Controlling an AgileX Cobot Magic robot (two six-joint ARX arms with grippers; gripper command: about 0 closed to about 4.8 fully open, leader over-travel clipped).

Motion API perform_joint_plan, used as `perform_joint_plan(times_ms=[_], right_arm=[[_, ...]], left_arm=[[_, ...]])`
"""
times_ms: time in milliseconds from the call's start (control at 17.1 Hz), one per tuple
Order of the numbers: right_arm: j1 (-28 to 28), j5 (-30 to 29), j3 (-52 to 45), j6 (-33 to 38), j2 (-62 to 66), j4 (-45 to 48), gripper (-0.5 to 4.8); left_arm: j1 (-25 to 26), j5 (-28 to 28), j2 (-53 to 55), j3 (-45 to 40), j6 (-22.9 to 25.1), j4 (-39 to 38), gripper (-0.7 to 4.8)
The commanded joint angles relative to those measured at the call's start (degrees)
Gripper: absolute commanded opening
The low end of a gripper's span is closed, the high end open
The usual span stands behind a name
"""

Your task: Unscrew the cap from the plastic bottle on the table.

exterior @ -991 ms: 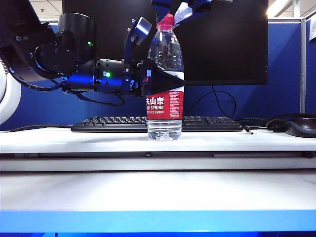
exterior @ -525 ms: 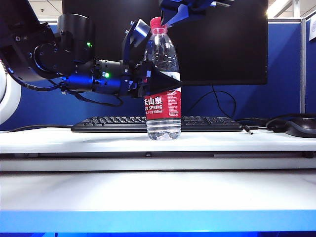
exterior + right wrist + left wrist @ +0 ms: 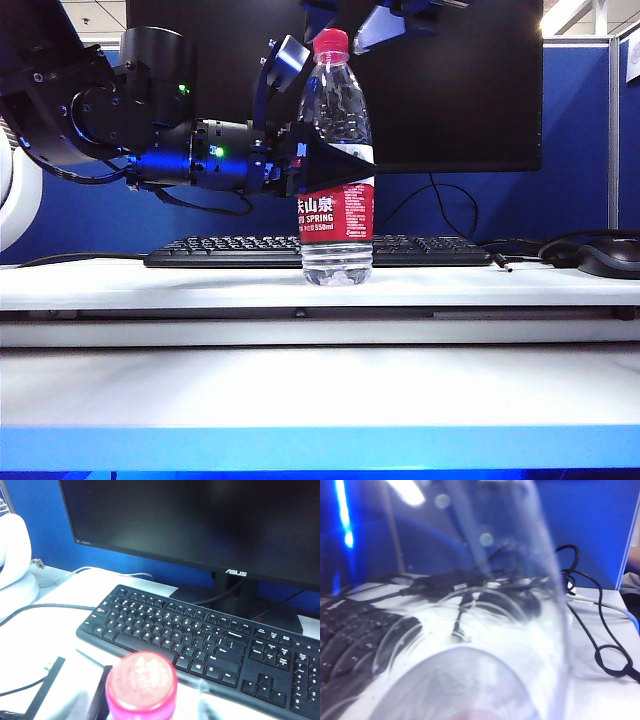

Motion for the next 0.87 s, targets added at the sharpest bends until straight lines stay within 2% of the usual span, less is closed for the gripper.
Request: perform_joint_plan(times_ms=[58,175,408,583,641,700,875], right_arm=[[-0.15,-0.13,0.31,-0.07,-0.24,0.76,2.56],[-0.72,-0.24,0.33,-0.04,-0.22,1.14,2.56],[-1.68,-4.28,0.31,0.39,0.5,2.23,2.56],[-1.7,-4.44,0.33,0.39,0.59,2.89,2.52],[-1.73,-4.44,0.33,0.39,0.59,2.89,2.43],[-1.73,-4.46,0.33,0.37,0.59,2.91,1.74],[-1.73,-4.46,0.33,0.37,0.83,2.84,1.64]], left_arm=[[-0.04,1.09,-0.09,-0.22,0.11,-0.83,2.4],[-0.04,1.25,-0.09,-0.22,0.09,-0.96,2.4],[-0.04,2.67,-0.09,-0.22,0.07,-1.05,2.4],[-0.04,2.75,-0.09,-0.22,0.07,-1.05,2.4],[-0.04,2.75,-0.09,-0.22,0.09,-1.05,2.4],[-0.04,2.75,-0.09,-0.22,0.07,-1.05,2.4],[-0.04,2.75,-0.09,-0.22,0.07,-1.05,2.4]])
